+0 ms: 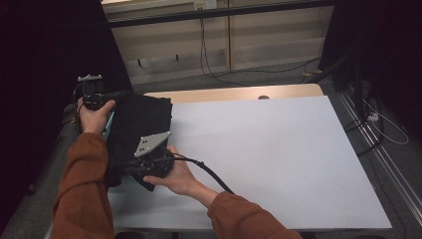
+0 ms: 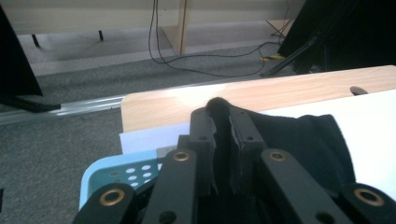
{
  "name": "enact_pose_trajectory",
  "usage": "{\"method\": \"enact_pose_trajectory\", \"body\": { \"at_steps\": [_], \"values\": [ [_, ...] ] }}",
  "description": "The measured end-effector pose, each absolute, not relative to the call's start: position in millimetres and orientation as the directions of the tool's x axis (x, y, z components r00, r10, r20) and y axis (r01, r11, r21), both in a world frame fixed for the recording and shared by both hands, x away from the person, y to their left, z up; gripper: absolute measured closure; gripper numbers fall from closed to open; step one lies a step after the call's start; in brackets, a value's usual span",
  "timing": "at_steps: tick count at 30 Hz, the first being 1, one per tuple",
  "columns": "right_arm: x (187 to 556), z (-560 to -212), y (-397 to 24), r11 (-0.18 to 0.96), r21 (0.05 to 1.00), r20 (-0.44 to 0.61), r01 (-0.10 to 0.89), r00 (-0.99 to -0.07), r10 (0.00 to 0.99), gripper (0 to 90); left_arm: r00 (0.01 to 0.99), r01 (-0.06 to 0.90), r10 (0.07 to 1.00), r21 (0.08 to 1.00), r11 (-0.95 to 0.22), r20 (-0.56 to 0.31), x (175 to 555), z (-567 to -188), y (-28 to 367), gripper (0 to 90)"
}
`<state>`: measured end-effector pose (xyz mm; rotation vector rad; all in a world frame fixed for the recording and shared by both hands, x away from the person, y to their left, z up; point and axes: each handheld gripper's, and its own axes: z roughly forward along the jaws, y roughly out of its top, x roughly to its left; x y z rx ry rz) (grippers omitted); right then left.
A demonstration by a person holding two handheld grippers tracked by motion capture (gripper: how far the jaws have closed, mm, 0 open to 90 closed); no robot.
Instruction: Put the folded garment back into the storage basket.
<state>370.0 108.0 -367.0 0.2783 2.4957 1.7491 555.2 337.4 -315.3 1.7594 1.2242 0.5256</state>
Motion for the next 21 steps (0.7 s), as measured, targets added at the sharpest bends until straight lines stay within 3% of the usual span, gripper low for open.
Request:
{"method": "enact_pose_trajectory", "body": {
  "at_steps": [21],
  "values": [
    [390, -377, 124, 0.354, 0.927, 0.053, 0.121, -0.979, 0.195, 81.6, 0.394, 0.571, 0.91, 0.81, -0.134, -0.128, 568, -336, 346, 81.7]
  ]
}}
